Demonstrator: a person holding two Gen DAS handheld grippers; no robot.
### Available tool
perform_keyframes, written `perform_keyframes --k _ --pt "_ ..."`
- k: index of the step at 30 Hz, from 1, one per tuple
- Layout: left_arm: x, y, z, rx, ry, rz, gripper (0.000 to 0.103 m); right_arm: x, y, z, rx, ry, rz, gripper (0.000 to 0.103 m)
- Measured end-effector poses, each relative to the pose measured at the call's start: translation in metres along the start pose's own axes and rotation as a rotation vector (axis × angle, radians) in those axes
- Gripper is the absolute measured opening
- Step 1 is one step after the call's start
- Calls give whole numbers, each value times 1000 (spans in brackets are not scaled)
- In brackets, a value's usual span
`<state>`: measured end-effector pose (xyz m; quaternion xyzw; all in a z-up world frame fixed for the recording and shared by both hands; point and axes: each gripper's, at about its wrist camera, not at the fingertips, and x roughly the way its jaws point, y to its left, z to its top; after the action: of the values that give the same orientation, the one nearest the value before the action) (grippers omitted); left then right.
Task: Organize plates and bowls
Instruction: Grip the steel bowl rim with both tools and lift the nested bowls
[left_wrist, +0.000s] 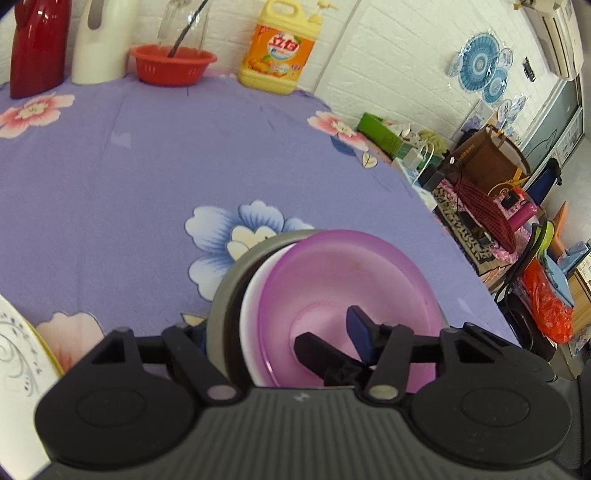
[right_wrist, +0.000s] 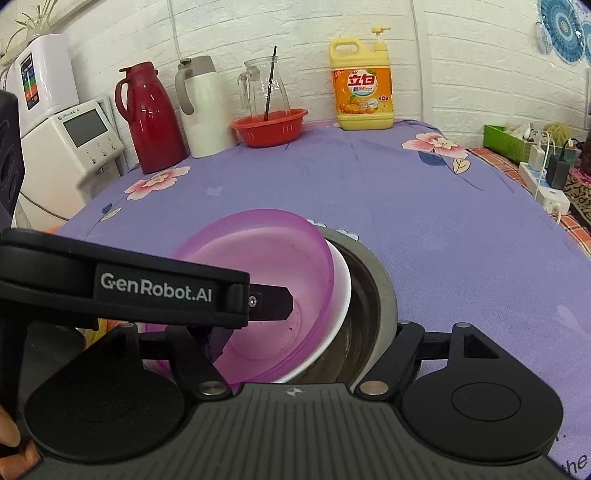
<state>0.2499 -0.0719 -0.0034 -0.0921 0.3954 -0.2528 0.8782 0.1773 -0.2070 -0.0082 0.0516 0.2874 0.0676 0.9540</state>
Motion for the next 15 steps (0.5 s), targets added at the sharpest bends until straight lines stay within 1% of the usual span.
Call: perform_keyframes --k 3,6,10,15 --pt "-19 4 2 7 -45 15 58 -5 12 7 -25 -24 17 103" --pt "-43 16 3 -2 -93 47 58 -7 31 14 -59 -48 56 103" --pt "-81 40 0 -34 -164 123 60 -6 66 22 -108 -73 143 103" --pt "-125 77 -10 -104 -218 228 60 1 117 23 -171 -71 267 103"
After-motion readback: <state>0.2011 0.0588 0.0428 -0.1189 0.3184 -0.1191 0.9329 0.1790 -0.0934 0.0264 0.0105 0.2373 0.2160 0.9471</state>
